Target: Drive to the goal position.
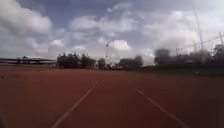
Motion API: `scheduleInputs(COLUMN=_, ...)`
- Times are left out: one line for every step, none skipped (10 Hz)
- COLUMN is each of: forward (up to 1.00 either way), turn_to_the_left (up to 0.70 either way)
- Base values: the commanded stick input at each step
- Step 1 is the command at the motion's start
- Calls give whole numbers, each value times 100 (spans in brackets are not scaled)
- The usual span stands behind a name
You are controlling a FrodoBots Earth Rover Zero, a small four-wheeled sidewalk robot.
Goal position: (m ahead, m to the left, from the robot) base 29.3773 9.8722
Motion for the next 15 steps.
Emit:
scheduleInputs(forward=70, turn_to_the_left=0)
scheduleInputs(forward=70, turn_to_the_left=0)
scheduleInputs(forward=70, turn_to_the_left=0)
scheduleInputs(forward=70, turn_to_the_left=0)
scheduleInputs(forward=70, turn_to_the_left=0)
scheduleInputs(forward=70, turn_to_the_left=0)
scheduleInputs(forward=70, turn_to_the_left=0)
scheduleInputs(forward=70, turn_to_the_left=0)
scheduleInputs(forward=70, turn_to_the_left=0)
scheduleInputs(forward=70, turn_to_the_left=0)
scheduleInputs(forward=70, turn_to_the_left=0)
scheduleInputs(forward=70, turn_to_the_left=0)
scheduleInputs(forward=70, turn_to_the_left=0)
scheduleInputs(forward=70, turn_to_the_left=0)
scheduleInputs(forward=70, turn_to_the_left=0)
